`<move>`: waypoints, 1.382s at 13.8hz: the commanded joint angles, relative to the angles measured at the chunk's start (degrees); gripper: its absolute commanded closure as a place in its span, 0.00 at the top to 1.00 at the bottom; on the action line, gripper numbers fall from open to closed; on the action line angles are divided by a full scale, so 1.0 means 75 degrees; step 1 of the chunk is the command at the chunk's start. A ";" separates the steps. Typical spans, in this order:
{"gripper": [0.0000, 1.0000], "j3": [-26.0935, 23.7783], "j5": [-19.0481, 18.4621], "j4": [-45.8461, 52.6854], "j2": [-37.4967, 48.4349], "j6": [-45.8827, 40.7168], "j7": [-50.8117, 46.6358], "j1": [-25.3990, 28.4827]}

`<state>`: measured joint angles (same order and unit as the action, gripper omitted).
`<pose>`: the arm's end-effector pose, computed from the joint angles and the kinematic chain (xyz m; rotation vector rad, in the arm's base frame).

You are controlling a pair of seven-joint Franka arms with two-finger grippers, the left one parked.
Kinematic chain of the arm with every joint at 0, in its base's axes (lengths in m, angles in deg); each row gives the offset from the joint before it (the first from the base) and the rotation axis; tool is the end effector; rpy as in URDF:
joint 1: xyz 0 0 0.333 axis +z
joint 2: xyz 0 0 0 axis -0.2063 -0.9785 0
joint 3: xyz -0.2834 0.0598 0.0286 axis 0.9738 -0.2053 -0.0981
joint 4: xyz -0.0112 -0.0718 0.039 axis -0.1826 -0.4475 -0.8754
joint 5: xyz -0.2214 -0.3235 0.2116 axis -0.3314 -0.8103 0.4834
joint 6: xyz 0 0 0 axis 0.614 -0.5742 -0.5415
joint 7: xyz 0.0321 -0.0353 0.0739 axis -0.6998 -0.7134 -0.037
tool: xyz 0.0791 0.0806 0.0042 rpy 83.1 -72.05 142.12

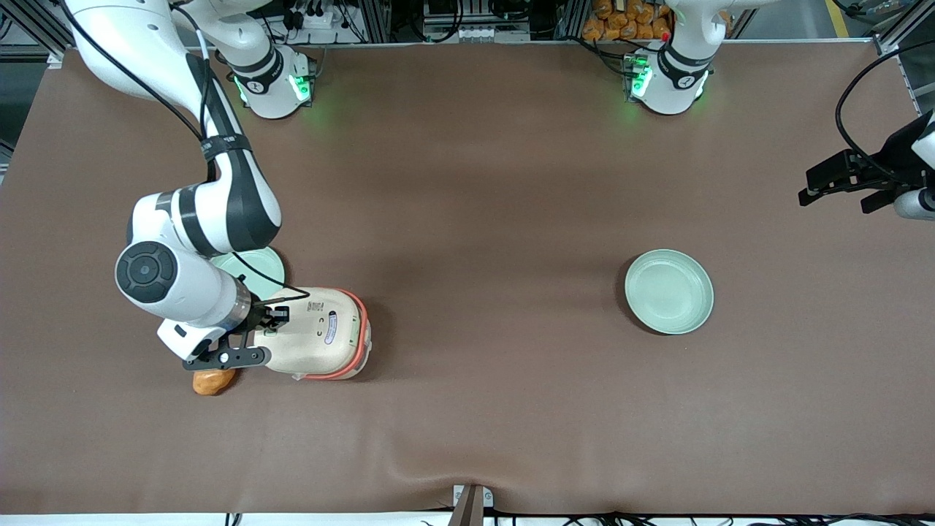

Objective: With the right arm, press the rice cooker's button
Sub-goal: 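Press down on the rice cooker's lid button with the right gripper, then lift the right gripper as the rice cooker lid springs open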

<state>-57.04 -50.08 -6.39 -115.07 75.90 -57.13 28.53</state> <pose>0.7166 0.1628 0.3136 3.1190 0.1494 -0.0424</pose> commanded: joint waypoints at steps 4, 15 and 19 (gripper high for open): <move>0.05 0.0036 0.0057 0.0081 -0.0044 0.0052 -0.0003 -0.0002; 0.43 -0.0164 0.0163 0.0373 0.0788 -0.0978 -0.0026 -0.0014; 0.59 -0.0164 0.0912 0.0550 0.1209 -0.1576 -0.0026 -0.0026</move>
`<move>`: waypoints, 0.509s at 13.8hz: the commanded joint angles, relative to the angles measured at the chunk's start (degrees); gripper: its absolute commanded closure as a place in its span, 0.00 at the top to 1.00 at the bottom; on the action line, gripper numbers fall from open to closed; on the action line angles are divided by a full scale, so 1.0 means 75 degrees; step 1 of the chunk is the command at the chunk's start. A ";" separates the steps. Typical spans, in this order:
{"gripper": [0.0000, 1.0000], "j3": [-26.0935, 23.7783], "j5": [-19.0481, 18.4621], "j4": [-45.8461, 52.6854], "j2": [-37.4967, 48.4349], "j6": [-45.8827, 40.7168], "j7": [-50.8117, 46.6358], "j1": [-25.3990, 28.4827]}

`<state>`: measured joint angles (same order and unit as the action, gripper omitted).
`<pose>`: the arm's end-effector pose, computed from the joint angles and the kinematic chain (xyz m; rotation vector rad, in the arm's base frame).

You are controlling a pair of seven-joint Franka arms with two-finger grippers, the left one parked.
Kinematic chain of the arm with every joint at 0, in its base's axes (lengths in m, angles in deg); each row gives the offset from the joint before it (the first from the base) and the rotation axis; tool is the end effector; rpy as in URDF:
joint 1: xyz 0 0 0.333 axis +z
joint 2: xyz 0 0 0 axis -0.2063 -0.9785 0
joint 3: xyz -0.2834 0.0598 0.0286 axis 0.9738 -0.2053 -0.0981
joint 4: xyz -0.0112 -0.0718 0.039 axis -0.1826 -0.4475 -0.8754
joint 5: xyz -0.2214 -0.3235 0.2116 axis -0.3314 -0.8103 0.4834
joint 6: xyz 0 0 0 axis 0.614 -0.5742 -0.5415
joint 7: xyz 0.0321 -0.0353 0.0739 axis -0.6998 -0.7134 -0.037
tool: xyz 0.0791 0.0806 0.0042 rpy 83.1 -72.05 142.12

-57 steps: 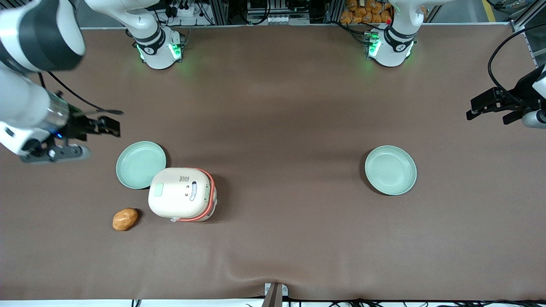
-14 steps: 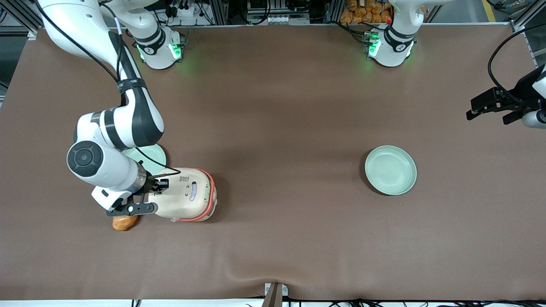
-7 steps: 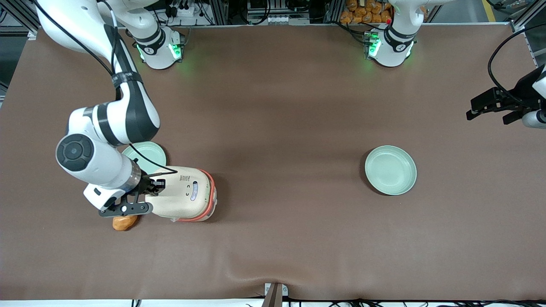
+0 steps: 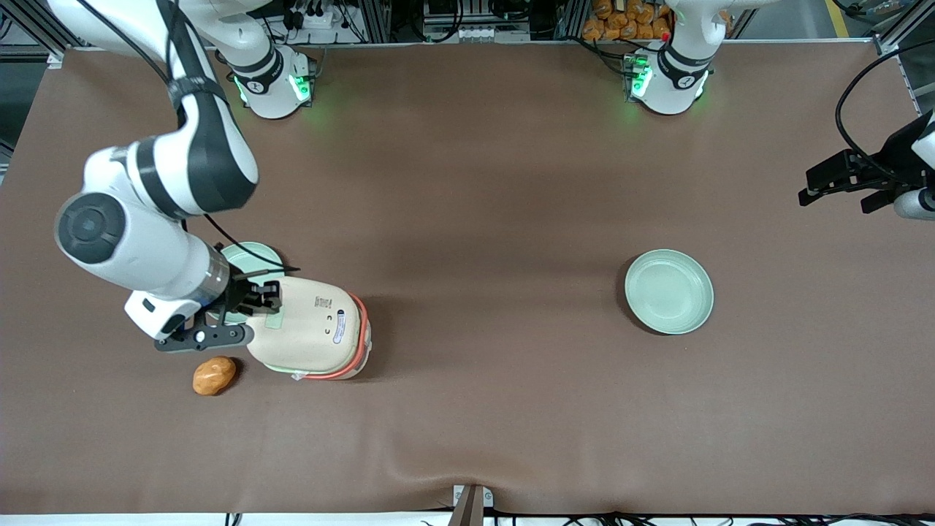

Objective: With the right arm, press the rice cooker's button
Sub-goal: 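Lift the right gripper as the rice cooker lid springs open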

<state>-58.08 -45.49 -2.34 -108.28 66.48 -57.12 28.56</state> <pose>0.7025 0.1801 0.4230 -3.0591 -0.1444 0.0301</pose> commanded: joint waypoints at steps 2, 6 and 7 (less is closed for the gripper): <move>0.75 -0.0048 0.0301 0.0010 0.0480 -0.0566 -0.0027 -0.0040; 0.88 -0.0059 0.0266 0.0022 0.0773 -0.1094 -0.0027 -0.0075; 0.96 -0.0059 0.0266 0.0022 0.0866 -0.1164 -0.0027 -0.0087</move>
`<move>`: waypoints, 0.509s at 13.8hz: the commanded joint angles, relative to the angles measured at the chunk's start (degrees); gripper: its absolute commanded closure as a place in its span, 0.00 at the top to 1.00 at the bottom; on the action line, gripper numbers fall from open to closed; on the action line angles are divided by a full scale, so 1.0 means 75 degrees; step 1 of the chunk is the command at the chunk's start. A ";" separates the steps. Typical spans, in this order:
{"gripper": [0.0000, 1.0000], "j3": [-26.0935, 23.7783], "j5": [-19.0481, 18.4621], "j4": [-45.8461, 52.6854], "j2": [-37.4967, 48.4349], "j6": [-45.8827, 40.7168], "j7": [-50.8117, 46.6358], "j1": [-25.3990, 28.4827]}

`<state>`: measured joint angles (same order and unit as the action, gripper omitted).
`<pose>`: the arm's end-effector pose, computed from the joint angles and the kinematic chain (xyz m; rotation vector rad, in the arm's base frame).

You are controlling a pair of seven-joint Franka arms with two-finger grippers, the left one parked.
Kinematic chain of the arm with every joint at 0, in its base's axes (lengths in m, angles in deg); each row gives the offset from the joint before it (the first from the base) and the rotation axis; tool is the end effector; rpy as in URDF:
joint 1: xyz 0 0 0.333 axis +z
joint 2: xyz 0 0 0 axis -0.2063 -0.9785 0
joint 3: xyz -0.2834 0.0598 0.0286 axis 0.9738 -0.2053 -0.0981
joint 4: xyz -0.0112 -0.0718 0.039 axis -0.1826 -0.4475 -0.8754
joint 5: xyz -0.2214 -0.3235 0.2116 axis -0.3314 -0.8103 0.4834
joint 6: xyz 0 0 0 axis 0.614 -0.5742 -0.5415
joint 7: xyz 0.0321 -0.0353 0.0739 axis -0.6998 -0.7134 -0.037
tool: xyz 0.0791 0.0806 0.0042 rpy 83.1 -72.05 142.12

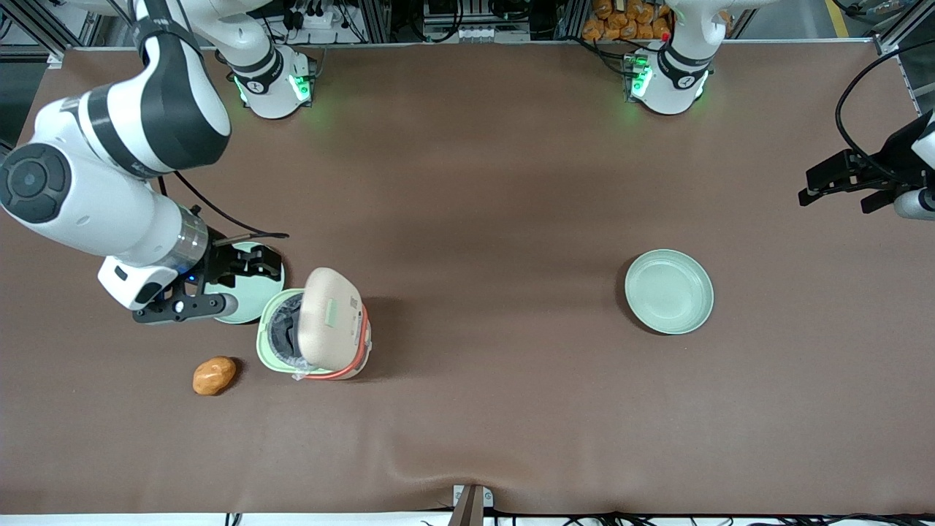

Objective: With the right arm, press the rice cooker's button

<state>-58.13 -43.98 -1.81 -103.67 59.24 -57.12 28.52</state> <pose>0.6797 0.1783 0.4749 -3.0310 -0.1520 0.0936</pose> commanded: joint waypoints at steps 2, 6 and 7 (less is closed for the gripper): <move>1.00 -0.0053 0.0052 -0.0050 0.0499 -0.0456 -0.0015 -0.0188; 1.00 -0.0065 0.0052 -0.0062 0.1154 -0.1592 0.0055 -0.0667; 1.00 -0.0053 0.0052 -0.0062 0.1319 -0.1698 0.0067 -0.0808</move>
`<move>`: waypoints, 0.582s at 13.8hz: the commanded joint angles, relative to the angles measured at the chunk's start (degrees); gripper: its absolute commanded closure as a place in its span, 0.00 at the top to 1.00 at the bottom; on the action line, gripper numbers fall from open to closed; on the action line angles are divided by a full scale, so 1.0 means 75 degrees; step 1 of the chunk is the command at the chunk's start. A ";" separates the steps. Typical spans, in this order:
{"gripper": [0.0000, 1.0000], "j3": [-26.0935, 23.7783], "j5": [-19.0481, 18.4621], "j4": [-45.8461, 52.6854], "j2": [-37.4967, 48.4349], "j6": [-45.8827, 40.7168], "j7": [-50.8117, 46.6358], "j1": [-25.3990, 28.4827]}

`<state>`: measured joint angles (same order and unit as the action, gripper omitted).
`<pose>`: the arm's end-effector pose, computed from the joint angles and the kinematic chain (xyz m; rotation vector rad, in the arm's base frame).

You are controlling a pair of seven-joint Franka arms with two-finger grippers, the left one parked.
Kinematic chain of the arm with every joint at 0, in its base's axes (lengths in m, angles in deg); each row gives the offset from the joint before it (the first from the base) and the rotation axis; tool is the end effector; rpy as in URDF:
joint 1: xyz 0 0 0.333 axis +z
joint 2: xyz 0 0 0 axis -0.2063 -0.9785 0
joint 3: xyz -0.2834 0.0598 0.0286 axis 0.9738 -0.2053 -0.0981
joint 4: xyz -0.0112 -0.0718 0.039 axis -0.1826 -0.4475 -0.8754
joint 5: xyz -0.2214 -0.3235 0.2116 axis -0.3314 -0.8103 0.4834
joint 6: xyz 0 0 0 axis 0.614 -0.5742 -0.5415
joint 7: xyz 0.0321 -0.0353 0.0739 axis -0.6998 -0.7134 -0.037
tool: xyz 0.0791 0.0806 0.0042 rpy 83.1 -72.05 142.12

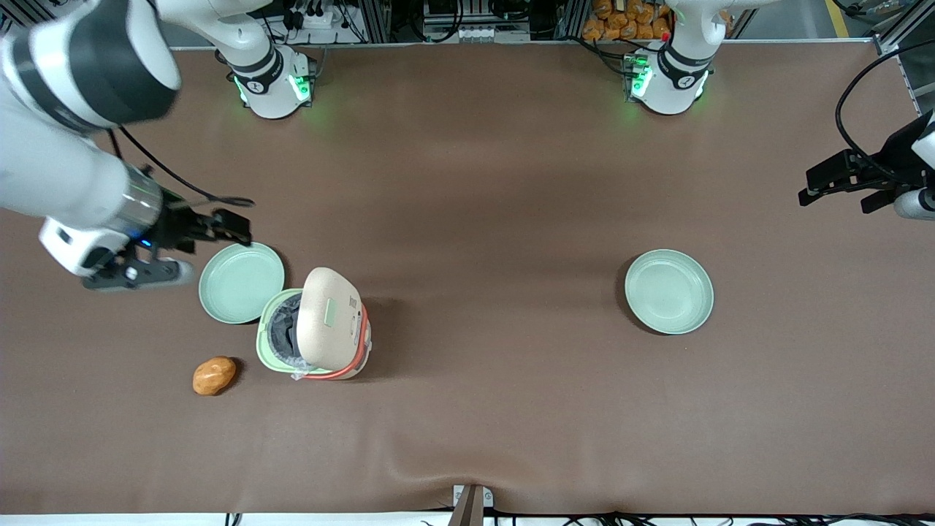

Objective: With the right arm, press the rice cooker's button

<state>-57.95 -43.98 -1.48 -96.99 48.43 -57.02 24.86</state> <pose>0.6479 0.1265 0.5426 -3.0288 -0.0815 0.1895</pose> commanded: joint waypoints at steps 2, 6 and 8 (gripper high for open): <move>1.00 -0.0066 -0.0040 -0.0140 0.0698 -0.0363 0.0309 -0.0717; 1.00 -0.0007 -0.0928 -0.0257 0.0852 -0.0598 0.1551 -0.1375; 1.00 -0.0007 -0.1399 -0.0444 0.0875 -0.0610 0.1530 -0.1375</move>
<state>-57.17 -51.48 -2.51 -91.58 43.80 -46.04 14.65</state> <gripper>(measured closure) 0.000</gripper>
